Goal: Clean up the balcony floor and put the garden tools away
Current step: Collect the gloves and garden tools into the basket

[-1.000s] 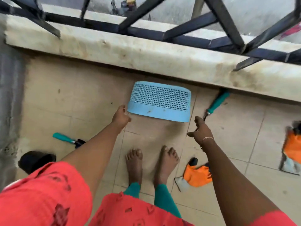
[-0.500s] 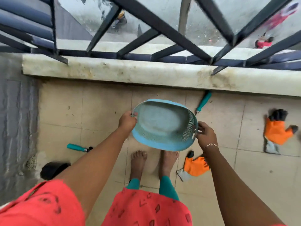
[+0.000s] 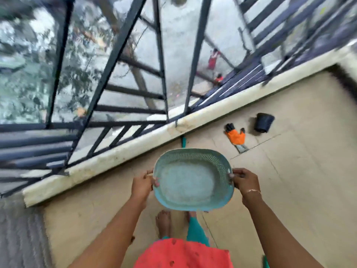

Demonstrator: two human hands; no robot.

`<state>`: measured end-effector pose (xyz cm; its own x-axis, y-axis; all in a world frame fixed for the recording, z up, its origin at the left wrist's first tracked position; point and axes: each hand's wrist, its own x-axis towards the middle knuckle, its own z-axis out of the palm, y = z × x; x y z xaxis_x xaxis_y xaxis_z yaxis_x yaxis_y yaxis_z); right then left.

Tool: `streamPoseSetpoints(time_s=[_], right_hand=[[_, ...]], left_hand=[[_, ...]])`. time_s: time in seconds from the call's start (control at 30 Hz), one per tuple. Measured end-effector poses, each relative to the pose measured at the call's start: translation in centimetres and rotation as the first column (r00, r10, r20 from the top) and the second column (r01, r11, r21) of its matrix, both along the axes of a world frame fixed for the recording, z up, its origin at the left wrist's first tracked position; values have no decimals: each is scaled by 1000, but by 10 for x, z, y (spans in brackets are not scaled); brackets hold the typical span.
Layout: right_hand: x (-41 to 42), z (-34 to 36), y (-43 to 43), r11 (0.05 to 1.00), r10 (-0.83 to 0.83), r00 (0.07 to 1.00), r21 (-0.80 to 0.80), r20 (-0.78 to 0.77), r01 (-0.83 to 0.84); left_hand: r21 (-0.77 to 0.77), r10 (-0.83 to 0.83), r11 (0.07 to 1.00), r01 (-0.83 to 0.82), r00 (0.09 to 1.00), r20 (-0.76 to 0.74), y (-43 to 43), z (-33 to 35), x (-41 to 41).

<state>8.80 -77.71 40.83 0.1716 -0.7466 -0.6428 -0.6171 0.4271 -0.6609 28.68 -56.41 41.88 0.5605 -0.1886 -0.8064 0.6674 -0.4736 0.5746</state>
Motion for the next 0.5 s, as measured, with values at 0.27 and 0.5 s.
streamPoseSetpoints(time_s=[0.27, 0.5], right_hand=[[-103, 136, -17, 913, -407, 865, 96, 294, 397], [-200, 180, -68, 778, -578, 667, 71, 471, 624]], left_hand=[[-164, -158, 969, 184, 975, 159, -102, 102, -48], [-322, -319, 875, 362, 931, 180, -222, 137, -125]])
